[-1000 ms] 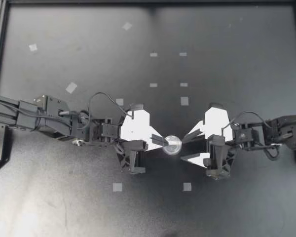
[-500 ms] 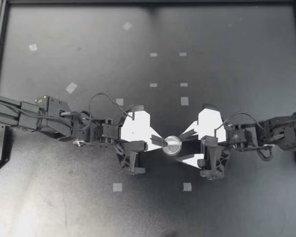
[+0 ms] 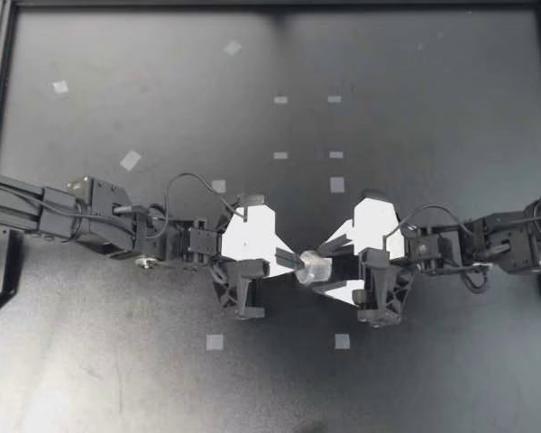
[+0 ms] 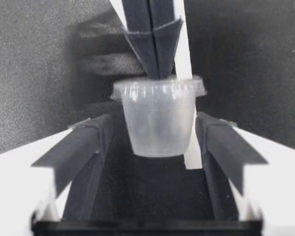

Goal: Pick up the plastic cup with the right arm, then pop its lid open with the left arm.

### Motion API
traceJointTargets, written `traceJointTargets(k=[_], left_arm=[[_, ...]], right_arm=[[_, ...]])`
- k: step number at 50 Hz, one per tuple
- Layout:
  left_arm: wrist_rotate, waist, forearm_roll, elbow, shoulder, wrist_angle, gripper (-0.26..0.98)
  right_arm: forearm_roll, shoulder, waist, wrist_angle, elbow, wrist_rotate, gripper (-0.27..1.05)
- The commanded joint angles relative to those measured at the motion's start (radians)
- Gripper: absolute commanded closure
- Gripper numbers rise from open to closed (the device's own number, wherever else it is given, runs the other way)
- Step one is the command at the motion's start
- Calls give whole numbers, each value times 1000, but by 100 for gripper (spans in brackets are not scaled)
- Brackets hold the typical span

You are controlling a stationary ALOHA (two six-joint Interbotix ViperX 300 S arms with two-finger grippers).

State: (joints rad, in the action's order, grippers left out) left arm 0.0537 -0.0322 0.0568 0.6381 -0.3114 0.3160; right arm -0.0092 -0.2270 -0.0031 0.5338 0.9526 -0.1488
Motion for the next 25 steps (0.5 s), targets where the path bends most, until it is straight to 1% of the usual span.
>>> traceJointTargets(k=[1,13,17,21,25], left_arm=[[2,-2,0,-11,17,3,84],[2,-2,0,-12,18,5,84],[2,-2,0,-11,18,3,84],[2,-2,0,-11,18,3,84],[2,-2,0,-9,18,3,84]], right_arm=[[2,9,-6,-3,-14,2,11],[0,6,-6,-23,-28,0,12],[-2,2,-5,-46,-37,2,14],[-2,-3,-5,-71,-48,2,19],[-8,-8,-5,-95,-57,2,27]])
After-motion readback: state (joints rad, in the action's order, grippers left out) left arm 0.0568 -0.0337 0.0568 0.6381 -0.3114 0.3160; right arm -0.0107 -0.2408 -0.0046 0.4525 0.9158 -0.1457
